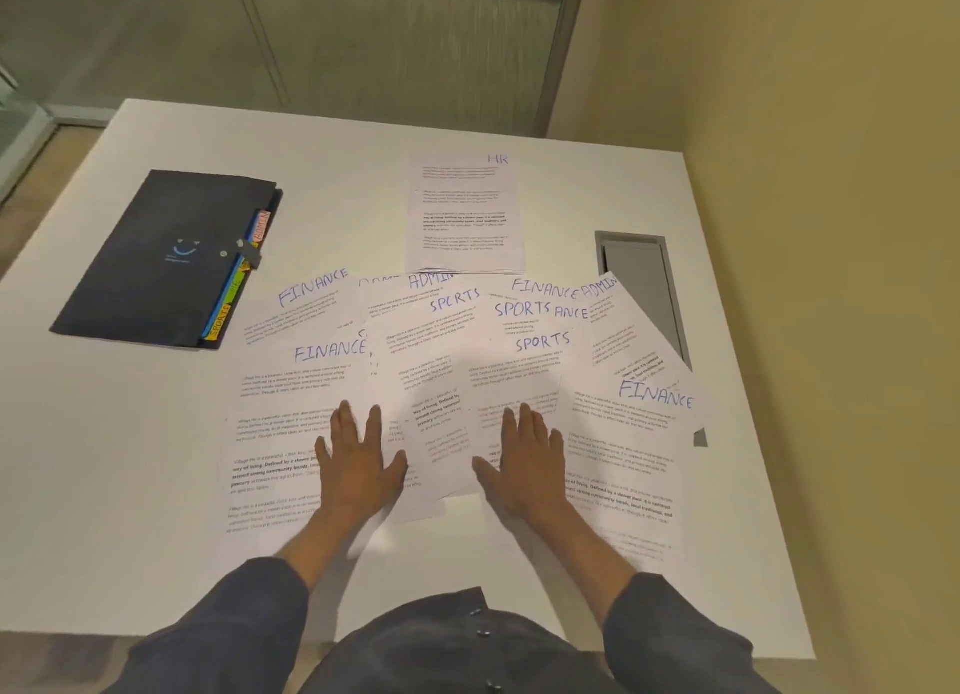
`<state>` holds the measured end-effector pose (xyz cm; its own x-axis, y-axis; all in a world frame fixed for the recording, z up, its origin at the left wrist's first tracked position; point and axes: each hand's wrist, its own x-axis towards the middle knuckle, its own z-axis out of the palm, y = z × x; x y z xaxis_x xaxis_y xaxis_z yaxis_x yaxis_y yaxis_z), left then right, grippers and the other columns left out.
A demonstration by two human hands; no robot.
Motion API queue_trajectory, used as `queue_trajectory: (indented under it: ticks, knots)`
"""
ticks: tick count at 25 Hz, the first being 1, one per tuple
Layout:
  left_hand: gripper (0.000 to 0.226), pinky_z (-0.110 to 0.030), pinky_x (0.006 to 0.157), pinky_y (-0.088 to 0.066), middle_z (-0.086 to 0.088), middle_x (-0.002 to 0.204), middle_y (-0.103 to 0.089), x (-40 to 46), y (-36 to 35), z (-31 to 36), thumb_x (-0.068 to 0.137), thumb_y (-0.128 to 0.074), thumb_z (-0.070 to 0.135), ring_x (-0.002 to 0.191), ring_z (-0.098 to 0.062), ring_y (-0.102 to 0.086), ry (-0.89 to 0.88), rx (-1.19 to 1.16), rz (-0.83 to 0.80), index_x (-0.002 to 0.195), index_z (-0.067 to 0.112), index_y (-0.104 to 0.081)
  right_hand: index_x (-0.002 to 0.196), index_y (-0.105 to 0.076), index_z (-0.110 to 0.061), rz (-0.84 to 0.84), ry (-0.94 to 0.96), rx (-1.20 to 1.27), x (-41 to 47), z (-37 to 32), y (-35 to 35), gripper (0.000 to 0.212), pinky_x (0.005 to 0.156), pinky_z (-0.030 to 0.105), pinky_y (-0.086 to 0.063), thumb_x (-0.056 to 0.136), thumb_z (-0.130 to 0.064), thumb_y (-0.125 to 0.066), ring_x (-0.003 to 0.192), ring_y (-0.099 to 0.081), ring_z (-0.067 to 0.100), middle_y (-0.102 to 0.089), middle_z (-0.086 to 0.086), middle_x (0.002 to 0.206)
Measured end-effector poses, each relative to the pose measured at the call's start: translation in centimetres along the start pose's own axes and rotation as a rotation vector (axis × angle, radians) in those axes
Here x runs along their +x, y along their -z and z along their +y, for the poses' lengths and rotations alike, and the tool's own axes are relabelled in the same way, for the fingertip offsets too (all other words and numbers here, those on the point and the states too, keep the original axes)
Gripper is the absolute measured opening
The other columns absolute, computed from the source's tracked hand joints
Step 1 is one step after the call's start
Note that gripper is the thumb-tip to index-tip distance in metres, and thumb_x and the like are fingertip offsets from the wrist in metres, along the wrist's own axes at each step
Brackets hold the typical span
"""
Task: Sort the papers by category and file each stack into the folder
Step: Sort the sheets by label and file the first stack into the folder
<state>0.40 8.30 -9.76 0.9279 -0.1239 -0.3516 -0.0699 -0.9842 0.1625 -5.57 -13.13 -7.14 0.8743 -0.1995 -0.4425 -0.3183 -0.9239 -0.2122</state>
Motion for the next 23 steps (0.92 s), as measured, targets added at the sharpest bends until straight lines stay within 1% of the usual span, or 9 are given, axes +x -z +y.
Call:
queue_trajectory:
  ticks: [4,8,11,13,16,17,19,21,23]
  knots:
    - [0.076,-0.055,0.116,-0.006,-0.019,0.16,0.007,-0.1,-0.4,0.2,0.093,-0.04,0.054,0.148,-0.034,0.006,0.014,-0.021,0.015,0.153,0.02,-0.008,0.154,0.016,-0.016,-0.076,0.003,0.002,-0.2,-0.3,-1.2,0.094,0.122,0.05,0.0,0.094,-0.065,-0.038,0.151,0.014,0.027,0.022,0.006,0.162]
    - [0.075,-0.054,0.117,-0.004,-0.018,0.16,0.01,0.0,-0.2,0.1,0.094,-0.039,0.053,0.148,-0.033,0.009,0.019,-0.024,-0.025,0.153,0.021,-0.005,0.153,0.018,-0.015,-0.086,0.08,-0.027,0.6,-2.1,-1.0,0.088,0.122,0.05,0.002,0.098,-0.057,-0.037,0.151,0.014,0.027,0.022,0.006,0.161]
    - [0.068,-0.053,0.117,-0.004,-0.017,0.16,0.01,0.2,0.1,0.0,0.097,-0.035,0.045,0.148,-0.032,0.009,0.021,-0.031,-0.04,0.153,0.022,-0.005,0.154,0.017,-0.017,-0.099,0.166,-0.008,0.9,-4.2,-1.4,0.086,0.122,0.051,0.001,0.098,-0.059,-0.034,0.151,0.012,0.025,0.017,0.003,0.163]
    - [0.061,-0.053,0.117,-0.007,-0.017,0.16,0.004,0.3,0.2,0.0,0.099,-0.031,0.042,0.148,-0.032,0.004,0.027,-0.076,-0.014,0.153,0.021,-0.012,0.155,0.012,-0.019,-0.111,0.243,0.055,1.1,-5.4,-1.6,0.086,0.122,0.051,0.0,0.096,-0.06,-0.036,0.152,0.006,0.022,0.009,0.0,0.165]
    - [0.064,-0.053,0.117,-0.008,-0.015,0.161,-0.003,0.3,0.4,0.2,0.097,-0.028,0.054,0.148,-0.031,-0.001,0.064,-0.17,0.024,0.151,0.02,-0.019,0.157,0.003,-0.021,-0.078,0.33,0.104,1.2,-5.6,-1.3,0.083,0.122,0.05,0.002,0.096,-0.061,-0.036,0.152,-0.002,0.019,-0.004,-0.003,0.165]
    - [0.071,-0.052,0.117,-0.007,-0.014,0.161,-0.001,0.2,0.3,0.2,0.095,-0.028,0.06,0.148,-0.03,0.0,0.073,-0.172,0.02,0.151,0.019,-0.017,0.157,0.002,-0.021,-0.026,0.314,0.094,1.2,-5.1,-1.1,0.081,0.122,0.05,0.004,0.096,-0.062,-0.033,0.152,-0.001,0.019,-0.004,-0.002,0.165]
    - [0.084,-0.051,0.117,-0.005,-0.014,0.161,0.004,0.3,-0.1,0.3,0.091,-0.032,0.067,0.148,-0.031,0.003,0.075,-0.132,0.007,0.153,0.016,-0.01,0.157,0.002,-0.018,0.076,0.178,0.088,1.2,-3.3,-0.4,0.081,0.121,0.05,0.006,0.096,-0.065,-0.027,0.152,0.005,0.02,0.002,0.001,0.165]
    - [0.091,-0.052,0.117,-0.005,-0.015,0.161,0.007,0.2,-0.3,0.4,0.088,-0.039,0.068,0.148,-0.032,0.005,0.076,-0.106,0.001,0.153,0.015,-0.003,0.156,0.007,-0.016,0.086,0.001,0.094,1.4,-1.2,0.3,0.085,0.121,0.049,0.009,0.096,-0.067,-0.024,0.151,0.01,0.021,0.009,0.004,0.164]
    - [0.094,-0.053,0.118,-0.008,-0.015,0.161,0.007,0.3,-0.3,0.6,0.088,-0.045,0.064,0.148,-0.032,0.005,0.076,-0.105,0.003,0.153,0.014,0.001,0.156,0.009,-0.014,0.062,-0.1,0.084,1.6,0.5,0.8,0.089,0.121,0.05,0.009,0.094,-0.07,-0.022,0.151,0.011,0.022,0.008,0.006,0.164]
